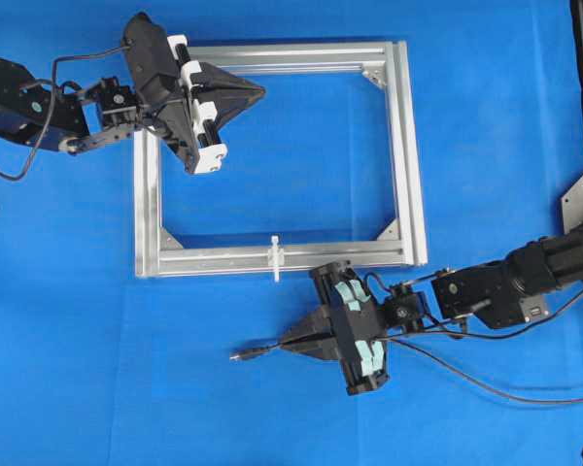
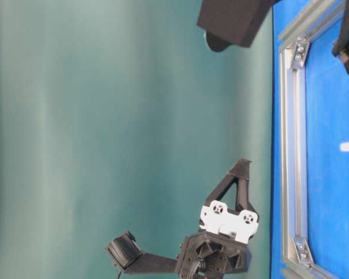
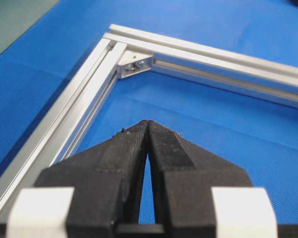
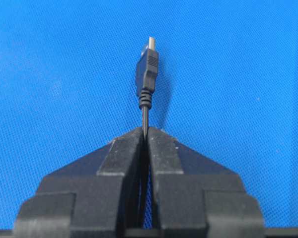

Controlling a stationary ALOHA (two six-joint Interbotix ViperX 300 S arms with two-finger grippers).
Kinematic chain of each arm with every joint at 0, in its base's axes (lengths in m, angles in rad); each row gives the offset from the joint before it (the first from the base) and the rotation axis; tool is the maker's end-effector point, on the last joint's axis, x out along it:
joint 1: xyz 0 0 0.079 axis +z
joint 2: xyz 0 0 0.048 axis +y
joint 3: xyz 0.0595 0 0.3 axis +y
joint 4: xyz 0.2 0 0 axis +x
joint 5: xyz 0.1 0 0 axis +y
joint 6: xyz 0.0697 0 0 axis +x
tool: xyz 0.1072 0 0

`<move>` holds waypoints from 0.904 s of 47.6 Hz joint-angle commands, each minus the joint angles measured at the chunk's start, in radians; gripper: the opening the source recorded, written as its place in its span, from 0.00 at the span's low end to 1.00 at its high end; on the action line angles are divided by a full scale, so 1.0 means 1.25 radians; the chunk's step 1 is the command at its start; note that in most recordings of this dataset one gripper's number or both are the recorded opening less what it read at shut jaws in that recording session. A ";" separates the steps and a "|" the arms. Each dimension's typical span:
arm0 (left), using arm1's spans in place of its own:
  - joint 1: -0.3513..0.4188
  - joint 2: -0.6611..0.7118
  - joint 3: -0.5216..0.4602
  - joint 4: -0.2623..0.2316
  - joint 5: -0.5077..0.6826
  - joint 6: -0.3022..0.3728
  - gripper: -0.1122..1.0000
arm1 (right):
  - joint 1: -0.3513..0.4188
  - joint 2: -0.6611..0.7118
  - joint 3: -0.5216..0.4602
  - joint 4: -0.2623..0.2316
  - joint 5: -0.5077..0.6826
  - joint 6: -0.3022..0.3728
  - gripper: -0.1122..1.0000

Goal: Insert the wire through the string loop located in the center.
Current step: 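Close the right gripper on the cable just behind the USB plug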

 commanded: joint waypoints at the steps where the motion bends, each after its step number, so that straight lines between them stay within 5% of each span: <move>1: 0.001 -0.025 -0.005 0.002 -0.002 0.000 0.10 | 0.006 -0.017 -0.010 0.001 0.000 0.002 0.07; 43: 0.001 -0.023 -0.006 0.002 -0.002 0.000 0.10 | 0.007 -0.214 -0.005 -0.005 0.187 -0.007 0.07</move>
